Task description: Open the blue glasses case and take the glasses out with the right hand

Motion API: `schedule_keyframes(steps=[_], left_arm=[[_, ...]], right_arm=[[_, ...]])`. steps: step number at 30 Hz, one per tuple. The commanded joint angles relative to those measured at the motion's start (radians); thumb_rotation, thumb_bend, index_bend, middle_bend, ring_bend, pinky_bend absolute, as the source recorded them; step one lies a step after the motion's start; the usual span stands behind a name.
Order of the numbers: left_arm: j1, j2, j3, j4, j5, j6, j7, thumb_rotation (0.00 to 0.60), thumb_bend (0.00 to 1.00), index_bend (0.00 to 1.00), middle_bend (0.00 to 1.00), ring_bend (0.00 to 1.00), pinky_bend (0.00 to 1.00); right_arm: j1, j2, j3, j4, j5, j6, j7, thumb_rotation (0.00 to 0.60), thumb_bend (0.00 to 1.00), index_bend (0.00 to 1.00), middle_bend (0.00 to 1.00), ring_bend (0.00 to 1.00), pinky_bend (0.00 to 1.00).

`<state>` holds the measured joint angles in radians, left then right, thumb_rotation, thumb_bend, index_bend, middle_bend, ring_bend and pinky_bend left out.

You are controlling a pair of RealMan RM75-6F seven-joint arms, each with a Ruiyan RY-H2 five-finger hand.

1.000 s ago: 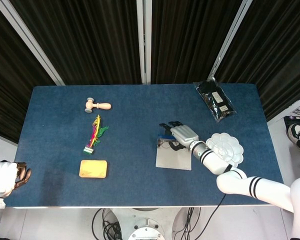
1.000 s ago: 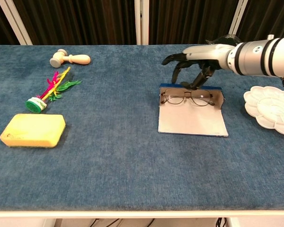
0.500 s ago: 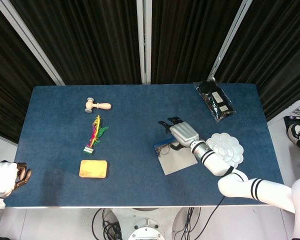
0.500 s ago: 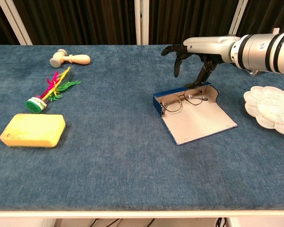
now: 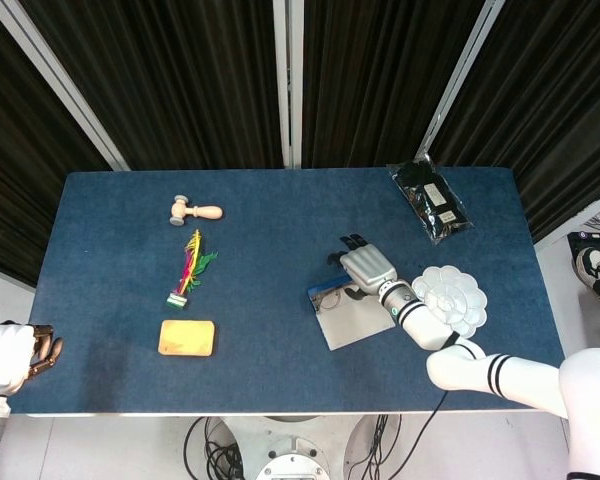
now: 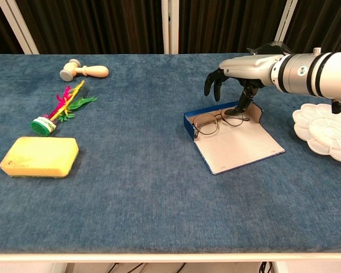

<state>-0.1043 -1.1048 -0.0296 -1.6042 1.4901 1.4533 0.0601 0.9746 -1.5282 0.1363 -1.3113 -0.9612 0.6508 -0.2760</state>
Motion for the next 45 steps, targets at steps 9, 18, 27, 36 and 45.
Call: schedule_keyframes(steps=[9,18,27,36,45], left_arm=[[0.000,0.001,0.000,-0.001,-0.001,-0.001,-0.001,0.600,0.39,0.86,0.99,0.85,0.66],[0.000,0.001,0.000,0.000,0.001,0.000,-0.005,0.600,0.39,0.86,0.99,0.85,0.66],[0.000,0.001,0.000,0.001,0.001,0.000,-0.006,0.600,0.39,0.85,0.99,0.85,0.66],[0.000,0.000,0.000,0.001,0.000,0.000,-0.006,0.600,0.39,0.85,0.99,0.85,0.66],[-0.001,0.000,0.000,0.001,0.001,0.000,-0.007,0.600,0.39,0.85,0.99,0.85,0.66]], right_arm=[[0.017,-0.019,-0.006,0.022,0.036,-0.007,-0.025,0.600,0.32,0.37,0.30,0.00,0.00],[0.024,-0.026,-0.010,0.030,0.055,-0.011,-0.034,0.600,0.33,0.42,0.30,0.00,0.00],[0.027,-0.023,-0.014,0.026,0.067,-0.011,-0.038,0.600,0.37,0.43,0.30,0.00,0.00],[0.032,-0.025,-0.015,0.028,0.070,-0.012,-0.038,0.600,0.40,0.49,0.31,0.00,0.00],[0.026,-0.035,-0.008,0.033,0.059,0.027,-0.038,0.600,0.41,0.60,0.33,0.00,0.00]])
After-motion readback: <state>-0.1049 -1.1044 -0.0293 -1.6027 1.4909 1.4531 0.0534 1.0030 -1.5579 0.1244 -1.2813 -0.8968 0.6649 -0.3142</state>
